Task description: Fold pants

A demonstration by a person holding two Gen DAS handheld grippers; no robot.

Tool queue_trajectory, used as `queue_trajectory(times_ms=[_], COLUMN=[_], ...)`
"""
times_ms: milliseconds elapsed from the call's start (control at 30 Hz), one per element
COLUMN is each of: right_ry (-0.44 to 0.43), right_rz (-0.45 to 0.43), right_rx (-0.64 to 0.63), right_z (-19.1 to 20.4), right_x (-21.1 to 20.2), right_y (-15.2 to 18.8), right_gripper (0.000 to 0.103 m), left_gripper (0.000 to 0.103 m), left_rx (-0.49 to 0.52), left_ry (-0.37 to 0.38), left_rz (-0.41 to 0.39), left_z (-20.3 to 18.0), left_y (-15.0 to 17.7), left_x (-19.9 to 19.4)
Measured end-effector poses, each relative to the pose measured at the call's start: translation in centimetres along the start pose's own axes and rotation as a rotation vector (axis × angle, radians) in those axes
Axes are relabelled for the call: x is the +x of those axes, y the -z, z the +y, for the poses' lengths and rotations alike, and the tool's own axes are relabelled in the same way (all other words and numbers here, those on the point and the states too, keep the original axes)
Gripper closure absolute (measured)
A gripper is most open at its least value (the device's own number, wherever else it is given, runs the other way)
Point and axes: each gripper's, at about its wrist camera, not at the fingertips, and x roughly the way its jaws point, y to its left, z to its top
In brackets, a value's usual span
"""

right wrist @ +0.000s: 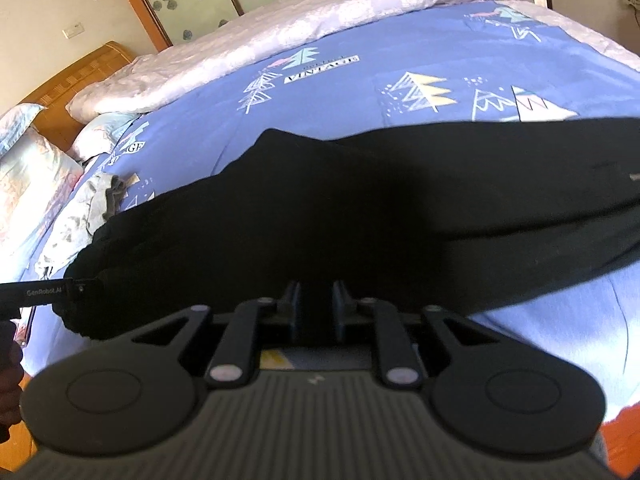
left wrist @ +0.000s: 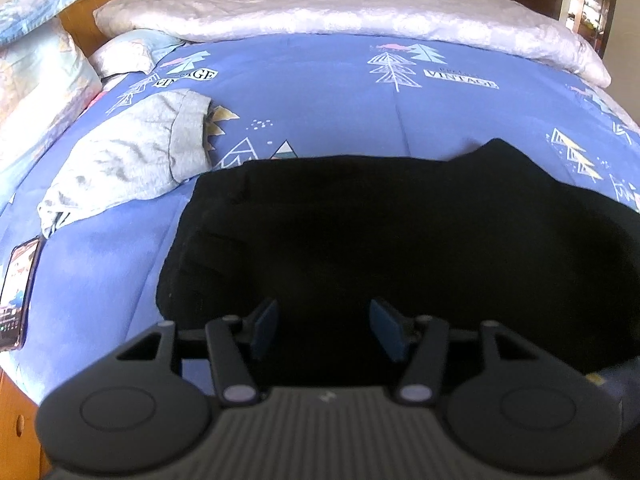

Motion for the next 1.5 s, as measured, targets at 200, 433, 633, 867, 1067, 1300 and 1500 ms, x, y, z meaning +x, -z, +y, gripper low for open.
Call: queue_trajectory(times_ms=[200, 433, 633, 867, 1067, 1300, 1500], right_ry=[0.007, 0.035, 0.033, 0.030, 0.022, 0.005, -0.001], right_rz=[0.011, 0.064, 0.067, 0.068, 0.068, 0.067, 0.061], right_rx=[0.017, 0.098, 0.084, 0.094, 0.104, 0.124, 0.118], right_z=[-0.4, -3.0, -2.7, -3.2, -3.3, -3.9, -4.1], right_x=[0.2, 1.8, 1.6, 1.5, 1.6, 1.4, 1.3], right_y=[0.8, 2.0, 2.0, 1.9, 1.9, 1.9, 2.0], right_gripper=[0.081, 0.083, 0.083, 0.083, 0.082, 0.082, 0.082], left_gripper=[0.050, 0.048, 0.048, 0.048, 0.047, 0.046, 0.046], left_rx=[0.021, 0.030, 0.053, 0.045, 0.041, 0.050, 0.047], left_ry=[-0.029, -0.054, -0.070, -0.052, -0.041, -0.042, -0.027], left_rz=[0.012, 0.042, 0.036, 0.030, 0.025, 0.011, 0.000], left_z=[-0.5, -0.7, -1.3, -0.9, -0.7, -0.8, -0.6], left_y=[0.6, 1.3, 1.8, 2.0, 2.0, 2.3, 2.6], left_x=[0.4, 1.7, 2.0, 1.9, 2.0, 2.1, 1.9])
